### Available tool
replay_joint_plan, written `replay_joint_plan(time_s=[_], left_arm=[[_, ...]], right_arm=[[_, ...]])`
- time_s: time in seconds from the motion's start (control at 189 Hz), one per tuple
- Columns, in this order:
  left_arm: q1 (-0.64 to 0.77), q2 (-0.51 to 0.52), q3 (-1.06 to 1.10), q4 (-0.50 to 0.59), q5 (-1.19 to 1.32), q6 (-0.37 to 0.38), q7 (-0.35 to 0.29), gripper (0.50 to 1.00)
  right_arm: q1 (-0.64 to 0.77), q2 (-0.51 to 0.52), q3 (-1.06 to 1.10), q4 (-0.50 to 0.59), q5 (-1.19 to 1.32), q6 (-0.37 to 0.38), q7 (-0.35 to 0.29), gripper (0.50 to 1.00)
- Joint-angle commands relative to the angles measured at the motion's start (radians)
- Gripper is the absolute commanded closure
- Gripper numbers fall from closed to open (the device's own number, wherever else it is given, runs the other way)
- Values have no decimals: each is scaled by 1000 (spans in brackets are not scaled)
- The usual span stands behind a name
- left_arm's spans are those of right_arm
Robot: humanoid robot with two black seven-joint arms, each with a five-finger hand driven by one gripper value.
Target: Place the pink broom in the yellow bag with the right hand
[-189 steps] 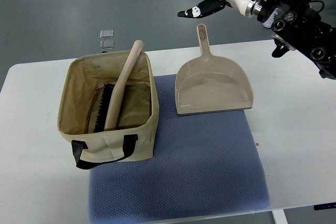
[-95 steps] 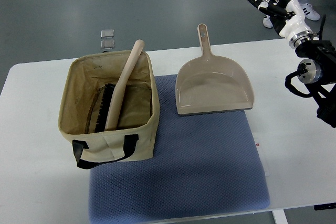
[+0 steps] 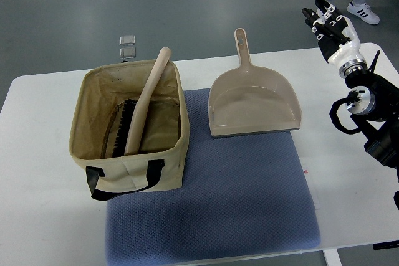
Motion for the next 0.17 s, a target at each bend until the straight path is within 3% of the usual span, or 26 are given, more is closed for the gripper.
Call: replay_joint_plan(time_s=[0.0, 0.169], left_arm=[[0, 0, 0, 0, 1, 0, 0, 500], [0, 0, 0, -1, 0, 0, 0, 500]], right_arm=[[-9, 2, -2, 0, 0, 1, 2, 570], [-28, 4, -2, 0, -3, -4, 19, 570]])
